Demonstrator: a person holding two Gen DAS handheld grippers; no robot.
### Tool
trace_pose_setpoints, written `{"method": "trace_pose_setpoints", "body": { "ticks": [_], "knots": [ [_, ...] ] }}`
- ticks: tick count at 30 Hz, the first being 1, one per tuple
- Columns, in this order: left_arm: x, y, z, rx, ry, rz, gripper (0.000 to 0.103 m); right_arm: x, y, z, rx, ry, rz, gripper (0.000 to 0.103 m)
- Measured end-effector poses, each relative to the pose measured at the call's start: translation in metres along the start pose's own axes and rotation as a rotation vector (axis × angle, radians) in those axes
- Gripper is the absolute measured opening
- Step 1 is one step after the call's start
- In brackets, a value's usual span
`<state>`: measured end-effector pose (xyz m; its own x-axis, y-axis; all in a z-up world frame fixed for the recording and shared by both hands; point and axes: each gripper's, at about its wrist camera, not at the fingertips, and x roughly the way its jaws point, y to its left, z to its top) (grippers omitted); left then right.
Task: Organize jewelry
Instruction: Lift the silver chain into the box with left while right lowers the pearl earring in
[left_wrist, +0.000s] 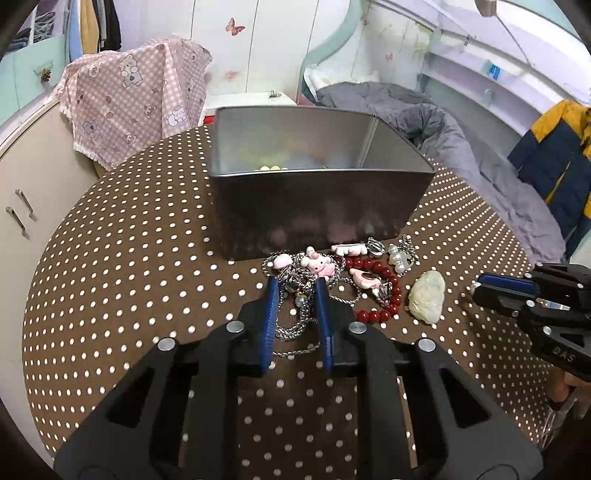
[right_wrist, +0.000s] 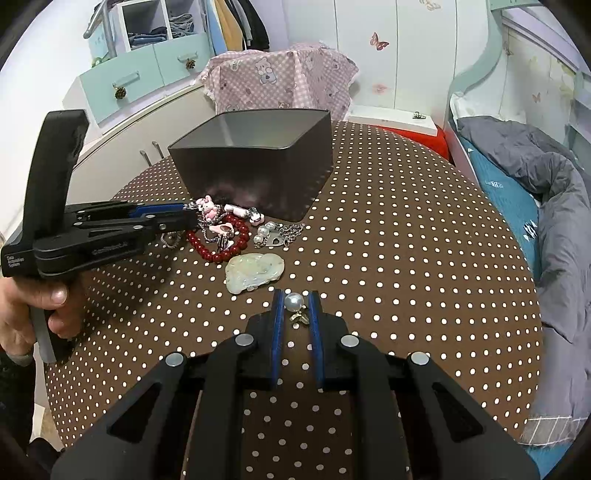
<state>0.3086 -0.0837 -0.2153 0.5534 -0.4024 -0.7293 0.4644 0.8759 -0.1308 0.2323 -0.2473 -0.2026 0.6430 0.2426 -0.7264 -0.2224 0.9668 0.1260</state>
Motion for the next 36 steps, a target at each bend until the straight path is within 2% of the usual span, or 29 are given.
{"method": "trace_pose_setpoints", "body": {
  "ticks": [5, 15, 20, 29, 32, 34, 36],
  "knots": [
    [-0.022, -0.003, -0.002, 0.0, -0.058, -0.035, 0.02, -0.004, 0.001, -0.001, 0.004, -0.007, 0.008, 0.012],
    [-0.076, 0.003, 0.003, 0.006, -0.173, -0.045, 0.019, -0.025, 0.009, 0.008, 0.005, -0.055, 0.022, 0.012],
    [-0.112, -0.005, 0.02, 0.045, -0.247, -0.06, 0.019, -0.048, 0.018, 0.023, -0.011, -0.113, 0.033, 0.012],
    [-0.15, -0.015, 0.03, 0.07, -0.315, -0.043, 0.019, -0.088, 0.029, 0.054, -0.056, -0.204, 0.04, 0.012],
    [-0.166, -0.022, 0.04, 0.098, -0.348, -0.033, 0.018, -0.106, 0.034, 0.075, -0.076, -0.247, 0.041, 0.012],
    [-0.179, -0.027, 0.05, 0.121, -0.374, -0.028, 0.009, -0.115, 0.038, 0.087, -0.09, -0.271, 0.044, 0.012],
    [-0.191, -0.032, 0.061, 0.142, -0.399, -0.023, 0.009, -0.122, 0.041, 0.097, -0.098, -0.291, 0.05, 0.012]
  ]
}}
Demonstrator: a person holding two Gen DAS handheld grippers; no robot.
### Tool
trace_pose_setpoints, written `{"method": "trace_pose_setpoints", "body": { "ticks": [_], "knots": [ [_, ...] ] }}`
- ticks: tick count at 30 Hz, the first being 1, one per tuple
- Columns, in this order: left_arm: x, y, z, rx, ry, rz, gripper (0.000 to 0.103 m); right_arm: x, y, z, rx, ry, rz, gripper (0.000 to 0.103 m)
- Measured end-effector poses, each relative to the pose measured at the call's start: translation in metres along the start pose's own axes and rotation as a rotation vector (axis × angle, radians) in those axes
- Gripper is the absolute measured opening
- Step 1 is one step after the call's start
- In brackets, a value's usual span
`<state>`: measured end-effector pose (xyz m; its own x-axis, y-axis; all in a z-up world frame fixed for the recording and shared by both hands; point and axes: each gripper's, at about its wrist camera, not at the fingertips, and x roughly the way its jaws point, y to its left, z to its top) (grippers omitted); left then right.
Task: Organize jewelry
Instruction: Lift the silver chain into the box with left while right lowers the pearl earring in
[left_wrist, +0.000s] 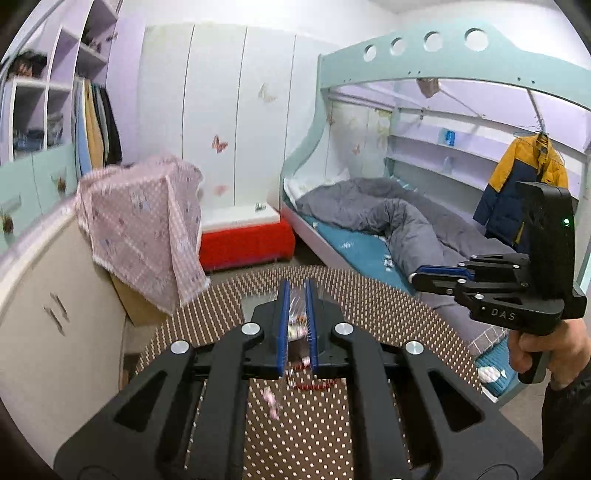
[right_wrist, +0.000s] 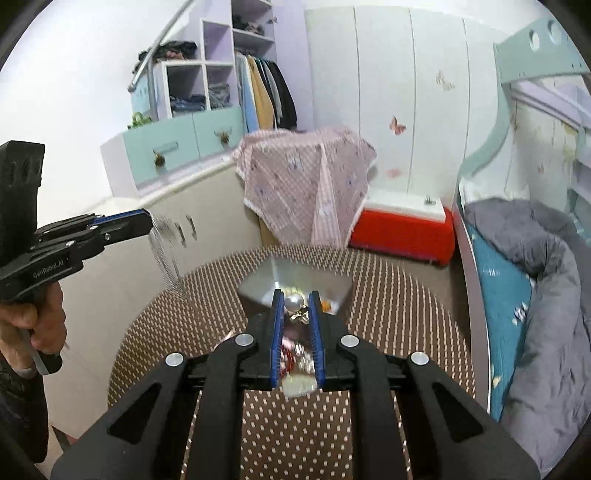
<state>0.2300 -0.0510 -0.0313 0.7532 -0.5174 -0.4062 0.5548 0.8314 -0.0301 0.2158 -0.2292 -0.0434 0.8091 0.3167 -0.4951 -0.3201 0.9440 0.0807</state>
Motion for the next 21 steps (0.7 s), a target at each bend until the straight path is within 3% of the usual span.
{"method": "trace_pose_setpoints", "body": {
  "ticks": [7, 11, 12, 13, 14, 18, 21],
  "knots": [
    [-0.013, -0.009, 0.027, 0.05, -0.045, 0.005, 0.009, -0.003, 0.014, 0.025, -0.04, -0.032, 0.018, 0.012],
    [-0.002, -0.007, 0.009, 0.065, 0.021, 0.001, 0.011, 0.005, 0.018, 0.012, -0.042, -0.006, 0.034, 0.012],
    [0.004, -0.007, 0.0, 0.068, 0.046, 0.015, 0.033, 0.009, 0.017, 0.005, -0.037, 0.009, 0.039, 0.012],
    [0.013, -0.004, -0.016, 0.062, 0.078, 0.045, 0.084, 0.011, 0.016, 0.0, -0.032, 0.021, 0.04, 0.012],
    [0.02, 0.0, -0.031, 0.046, 0.089, 0.075, 0.098, 0.016, 0.015, -0.006, -0.024, 0.035, 0.041, 0.012],
    [0.057, 0.01, -0.083, 0.026, 0.206, 0.092, 0.097, 0.032, 0.006, -0.03, 0.016, 0.092, 0.047, 0.012],
    [0.086, 0.014, -0.108, 0.051, 0.288, 0.109, 0.088, 0.039, 0.003, -0.042, 0.038, 0.116, 0.055, 0.012]
  ]
}}
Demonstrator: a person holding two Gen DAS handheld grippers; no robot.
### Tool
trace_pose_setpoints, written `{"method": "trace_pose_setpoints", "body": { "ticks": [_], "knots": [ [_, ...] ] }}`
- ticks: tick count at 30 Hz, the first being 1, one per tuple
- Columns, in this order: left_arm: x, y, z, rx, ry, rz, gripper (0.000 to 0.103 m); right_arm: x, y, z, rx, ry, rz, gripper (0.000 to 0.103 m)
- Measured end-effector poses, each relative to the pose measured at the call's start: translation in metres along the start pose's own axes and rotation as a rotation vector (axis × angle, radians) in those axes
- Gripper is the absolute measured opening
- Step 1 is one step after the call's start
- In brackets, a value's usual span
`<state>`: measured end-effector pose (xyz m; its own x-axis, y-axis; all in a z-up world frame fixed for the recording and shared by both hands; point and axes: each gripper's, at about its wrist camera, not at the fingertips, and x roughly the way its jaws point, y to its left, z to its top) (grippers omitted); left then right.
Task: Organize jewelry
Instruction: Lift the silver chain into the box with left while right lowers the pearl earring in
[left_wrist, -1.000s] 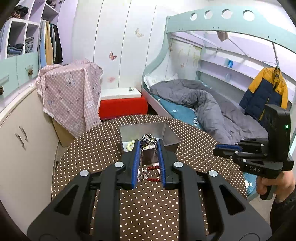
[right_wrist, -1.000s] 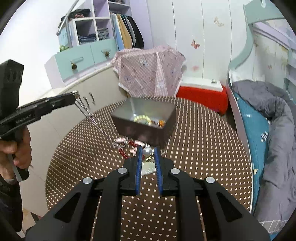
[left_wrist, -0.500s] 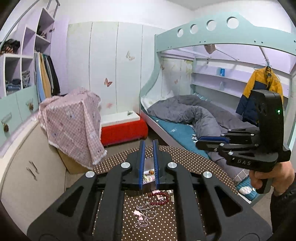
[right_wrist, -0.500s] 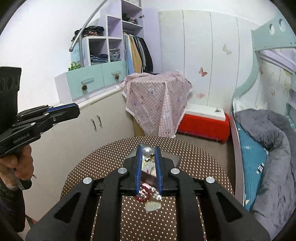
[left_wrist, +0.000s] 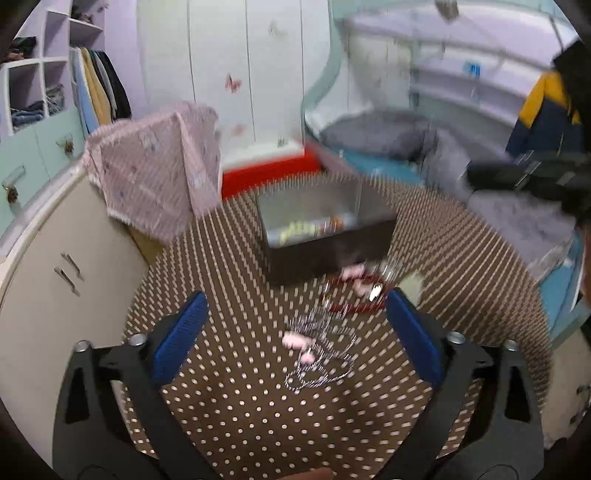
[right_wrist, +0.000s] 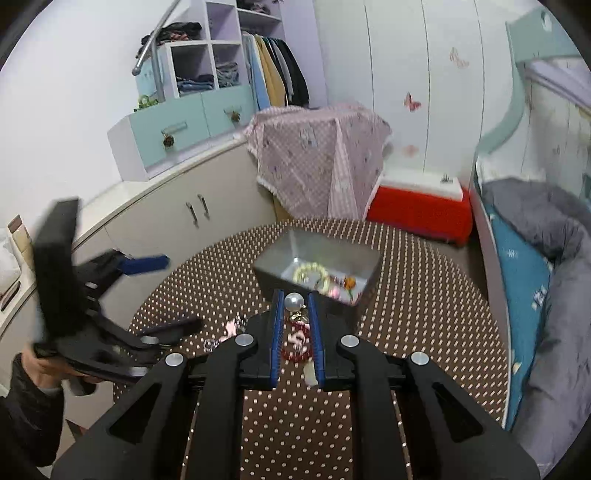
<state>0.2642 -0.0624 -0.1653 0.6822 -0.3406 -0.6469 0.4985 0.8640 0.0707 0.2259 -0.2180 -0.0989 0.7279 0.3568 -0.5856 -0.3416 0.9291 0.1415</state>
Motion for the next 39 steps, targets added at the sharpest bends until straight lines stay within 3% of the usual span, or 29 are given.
{"method": "trace_pose_setpoints", "body": {
  "ticks": [5, 6, 8, 10, 12, 22, 34, 39],
  "knots": [
    [0.04, 0.004, -0.013, -0.014, 0.08, -0.037, 0.081, 0.006, -0.009, -0.011, 0.024, 0.025, -0.008, 0.012],
    [0.044, 0.004, -0.013, -0.013, 0.091, -0.043, 0.075, 0.007, -0.011, -0.01, 0.026, 0.027, -0.009, 0.012],
    [0.058, 0.002, -0.017, -0.012, 0.133, -0.061, 0.056, 0.009, -0.013, -0.012, 0.029, 0.034, -0.011, 0.012],
    [0.068, 0.002, -0.02, -0.021, 0.168, -0.089, 0.024, 0.012, -0.013, -0.012, 0.031, 0.039, -0.012, 0.012],
    [0.069, 0.003, -0.021, -0.034, 0.171, -0.112, 0.019, 0.013, -0.014, -0.013, 0.032, 0.043, -0.013, 0.012],
    [0.006, 0.006, 0.026, -0.03, 0.021, -0.147, 0.017, 0.001, -0.007, 0.004, 0.015, -0.005, -0.008, 0.012],
    [-0.1, 0.005, 0.088, -0.026, -0.235, -0.143, 0.017, -0.04, 0.014, 0.057, -0.064, -0.121, -0.025, 0.012],
    [-0.126, 0.005, 0.117, -0.018, -0.31, -0.13, 0.017, -0.051, 0.02, 0.08, -0.085, -0.165, -0.024, 0.012]
  ]
}}
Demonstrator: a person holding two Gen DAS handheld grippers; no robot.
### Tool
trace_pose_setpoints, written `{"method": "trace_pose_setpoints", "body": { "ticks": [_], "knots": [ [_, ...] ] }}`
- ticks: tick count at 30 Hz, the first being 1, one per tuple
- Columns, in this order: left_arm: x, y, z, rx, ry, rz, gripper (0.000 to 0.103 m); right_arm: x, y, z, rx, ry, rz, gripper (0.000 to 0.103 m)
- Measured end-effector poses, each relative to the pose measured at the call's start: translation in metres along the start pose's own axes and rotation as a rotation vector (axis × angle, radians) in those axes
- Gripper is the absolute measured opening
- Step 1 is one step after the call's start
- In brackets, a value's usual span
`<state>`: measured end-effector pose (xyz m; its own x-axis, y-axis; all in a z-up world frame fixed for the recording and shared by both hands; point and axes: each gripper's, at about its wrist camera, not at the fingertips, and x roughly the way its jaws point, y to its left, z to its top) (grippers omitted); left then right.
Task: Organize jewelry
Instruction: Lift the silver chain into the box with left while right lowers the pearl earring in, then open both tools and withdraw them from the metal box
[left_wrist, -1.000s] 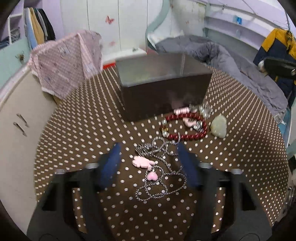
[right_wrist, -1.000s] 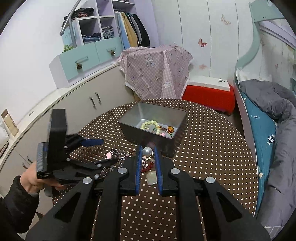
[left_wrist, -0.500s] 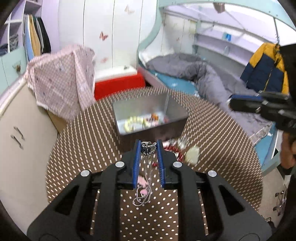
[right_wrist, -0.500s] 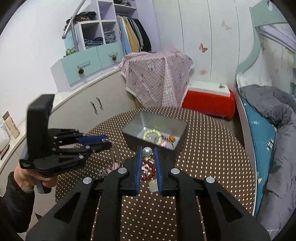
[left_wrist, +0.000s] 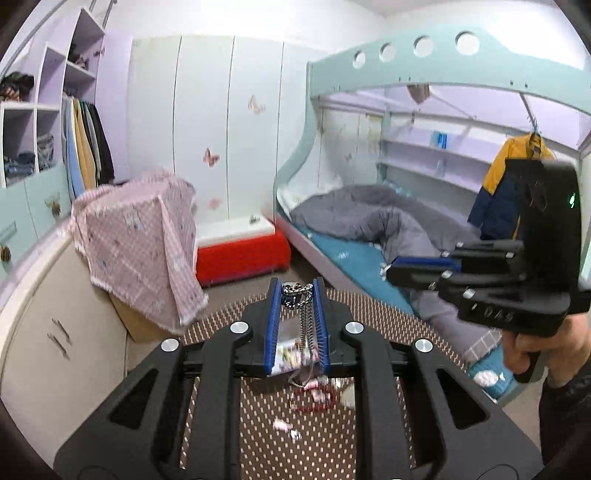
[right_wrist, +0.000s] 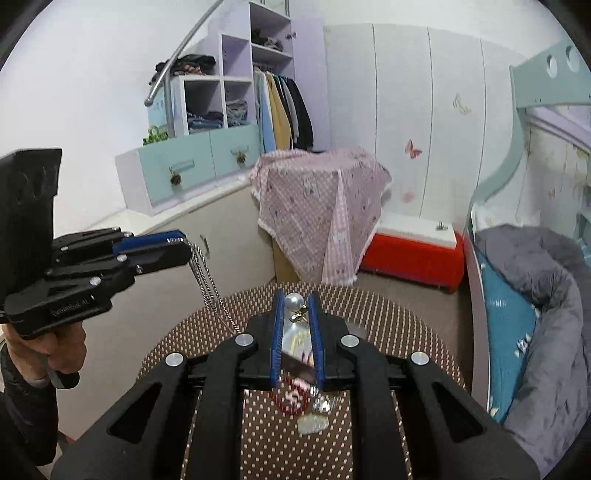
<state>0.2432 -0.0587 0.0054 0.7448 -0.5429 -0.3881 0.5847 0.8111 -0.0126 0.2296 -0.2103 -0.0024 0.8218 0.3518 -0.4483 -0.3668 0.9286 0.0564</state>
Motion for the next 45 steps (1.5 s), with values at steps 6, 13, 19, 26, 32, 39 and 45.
{"method": "trace_pose_setpoints", "body": {
  "ticks": [6, 13, 19, 26, 32, 39, 45],
  "knots": [
    [0.012, 0.007, 0.035, -0.005, -0.025, 0.013, 0.017, 0.017, -0.006, 0.023, 0.0, 0.002, 0.01, 0.012],
    [0.048, 0.027, 0.044, -0.059, 0.004, 0.024, 0.017, 0.073, -0.031, 0.019, 0.073, 0.112, 0.028, 0.012],
    [0.098, 0.038, 0.022, -0.068, 0.105, 0.041, 0.02, 0.133, -0.061, -0.012, 0.174, 0.268, 0.046, 0.012],
    [0.111, 0.049, -0.004, -0.085, 0.14, 0.172, 0.091, 0.137, -0.082, -0.035, 0.292, 0.256, -0.01, 0.089],
    [0.08, 0.055, -0.011, -0.12, 0.087, 0.232, 0.095, 0.1, -0.084, -0.032, 0.311, 0.168, -0.064, 0.095],
    [0.045, 0.041, -0.024, -0.096, 0.035, 0.294, 0.096, 0.068, -0.069, -0.027, 0.279, 0.108, -0.102, 0.095],
    [0.016, 0.032, -0.034, -0.091, -0.005, 0.334, 0.096, 0.042, -0.056, -0.026, 0.23, 0.068, -0.113, 0.095]
  ]
}}
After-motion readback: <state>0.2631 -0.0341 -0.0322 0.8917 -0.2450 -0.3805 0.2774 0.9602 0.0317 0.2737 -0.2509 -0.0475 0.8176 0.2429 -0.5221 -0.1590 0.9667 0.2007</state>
